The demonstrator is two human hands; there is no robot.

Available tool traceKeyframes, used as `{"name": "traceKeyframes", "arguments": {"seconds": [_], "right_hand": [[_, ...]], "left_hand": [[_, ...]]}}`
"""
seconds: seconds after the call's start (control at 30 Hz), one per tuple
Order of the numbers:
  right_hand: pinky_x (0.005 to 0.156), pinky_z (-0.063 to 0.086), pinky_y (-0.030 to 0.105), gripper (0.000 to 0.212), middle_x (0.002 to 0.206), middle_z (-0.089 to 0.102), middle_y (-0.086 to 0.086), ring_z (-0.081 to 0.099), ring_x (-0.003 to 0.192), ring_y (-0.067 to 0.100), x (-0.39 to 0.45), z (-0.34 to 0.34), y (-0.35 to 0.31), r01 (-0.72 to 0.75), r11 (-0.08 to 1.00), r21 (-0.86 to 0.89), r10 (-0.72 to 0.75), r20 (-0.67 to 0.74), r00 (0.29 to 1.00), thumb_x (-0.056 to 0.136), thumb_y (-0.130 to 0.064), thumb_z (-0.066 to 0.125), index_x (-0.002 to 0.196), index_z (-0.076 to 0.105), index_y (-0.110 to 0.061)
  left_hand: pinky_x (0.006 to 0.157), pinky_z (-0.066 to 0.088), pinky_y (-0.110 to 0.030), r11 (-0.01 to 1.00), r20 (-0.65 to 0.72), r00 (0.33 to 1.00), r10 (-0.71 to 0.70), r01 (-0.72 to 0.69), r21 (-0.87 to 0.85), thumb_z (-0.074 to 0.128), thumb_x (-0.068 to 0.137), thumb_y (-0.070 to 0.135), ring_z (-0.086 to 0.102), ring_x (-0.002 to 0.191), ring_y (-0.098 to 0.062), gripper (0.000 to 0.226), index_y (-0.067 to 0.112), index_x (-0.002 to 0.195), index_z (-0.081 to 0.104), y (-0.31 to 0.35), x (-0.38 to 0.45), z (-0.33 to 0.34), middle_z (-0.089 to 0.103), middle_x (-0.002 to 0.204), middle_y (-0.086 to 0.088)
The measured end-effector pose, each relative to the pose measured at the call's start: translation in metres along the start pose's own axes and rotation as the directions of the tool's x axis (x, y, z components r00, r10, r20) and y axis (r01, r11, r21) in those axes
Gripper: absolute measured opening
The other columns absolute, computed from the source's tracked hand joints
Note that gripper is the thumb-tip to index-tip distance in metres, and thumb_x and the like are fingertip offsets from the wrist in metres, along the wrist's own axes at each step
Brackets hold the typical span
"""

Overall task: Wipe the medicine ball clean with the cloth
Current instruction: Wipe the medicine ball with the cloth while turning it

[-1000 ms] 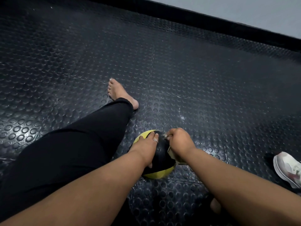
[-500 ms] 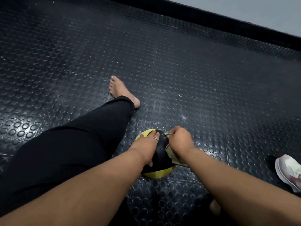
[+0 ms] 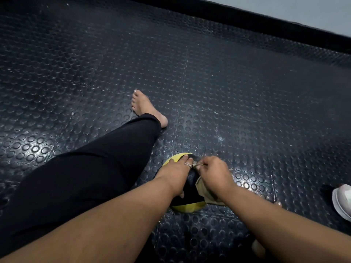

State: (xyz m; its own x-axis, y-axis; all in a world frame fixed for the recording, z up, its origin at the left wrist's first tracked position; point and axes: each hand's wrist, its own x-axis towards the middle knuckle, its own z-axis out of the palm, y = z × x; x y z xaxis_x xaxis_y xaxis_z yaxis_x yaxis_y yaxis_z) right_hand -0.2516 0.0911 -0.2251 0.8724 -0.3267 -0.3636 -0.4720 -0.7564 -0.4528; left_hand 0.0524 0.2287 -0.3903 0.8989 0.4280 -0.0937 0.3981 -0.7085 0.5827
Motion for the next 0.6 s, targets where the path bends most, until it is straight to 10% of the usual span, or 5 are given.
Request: {"name": "traceKeyframes", "arguments": {"seconds": [0.1, 0.23, 0.43, 0.6], "right_hand": [[0.069, 0.042, 0.023, 0.012, 0.087, 0.069, 0.008, 0.059, 0.079, 0.021, 0.003, 0.000, 0.003, -0.075, 0.995, 0.066, 0.078, -0.041, 0.996, 0.089, -0.015, 0.059, 0.088, 0.070, -0.011], [0.069, 0.038, 0.023, 0.015, 0.092, 0.069, 0.011, 0.061, 0.089, 0.027, 0.026, -0.007, 0.008, -0.189, 0.979, 0.081, 0.194, -0.059, 0.979, 0.088, -0.018, 0.060, 0.094, 0.070, -0.007], [0.069, 0.037, 0.024, 0.007, 0.094, 0.067, 0.010, 0.053, 0.081, 0.021, 0.037, -0.010, 0.015, -0.243, 0.969, 0.044, 0.244, -0.033, 0.969, 0.090, -0.018, 0.059, 0.085, 0.061, -0.013], [0.069, 0.038, 0.024, 0.009, 0.082, 0.061, 0.003, 0.055, 0.080, 0.020, 0.017, -0.009, 0.008, -0.120, 0.993, -0.004, 0.120, -0.012, 0.993, 0.089, -0.017, 0.058, 0.088, 0.066, -0.013]], "left_hand": [[0.098, 0.045, -0.041, 0.992, -0.022, 0.995, 0.092, -0.090, 0.090, 0.081, 0.017, 0.031, 0.048, 0.124, -0.027, 0.133, 0.009, 0.137, 0.029, -0.001, -0.008, -0.004, 0.044, 0.137, -0.007], [0.103, 0.040, -0.044, 1.000, -0.092, 0.996, 0.008, -0.009, -0.008, 0.052, 0.091, 0.003, 0.048, 0.129, -0.032, 0.049, 0.005, 0.138, 0.038, 0.009, 0.006, -0.004, 0.047, 0.141, -0.014], [0.098, 0.043, -0.042, 1.000, -0.144, 0.989, 0.031, -0.030, 0.006, 0.044, 0.097, 0.007, 0.053, 0.123, -0.030, 0.037, 0.008, 0.134, 0.043, 0.005, 0.015, 0.005, 0.053, 0.135, -0.012], [0.098, 0.044, -0.039, 0.998, -0.038, 0.998, 0.057, -0.055, 0.038, 0.084, 0.039, 0.030, 0.050, 0.123, -0.026, 0.109, 0.009, 0.135, 0.036, -0.003, 0.000, 0.004, 0.048, 0.135, -0.007]]}}
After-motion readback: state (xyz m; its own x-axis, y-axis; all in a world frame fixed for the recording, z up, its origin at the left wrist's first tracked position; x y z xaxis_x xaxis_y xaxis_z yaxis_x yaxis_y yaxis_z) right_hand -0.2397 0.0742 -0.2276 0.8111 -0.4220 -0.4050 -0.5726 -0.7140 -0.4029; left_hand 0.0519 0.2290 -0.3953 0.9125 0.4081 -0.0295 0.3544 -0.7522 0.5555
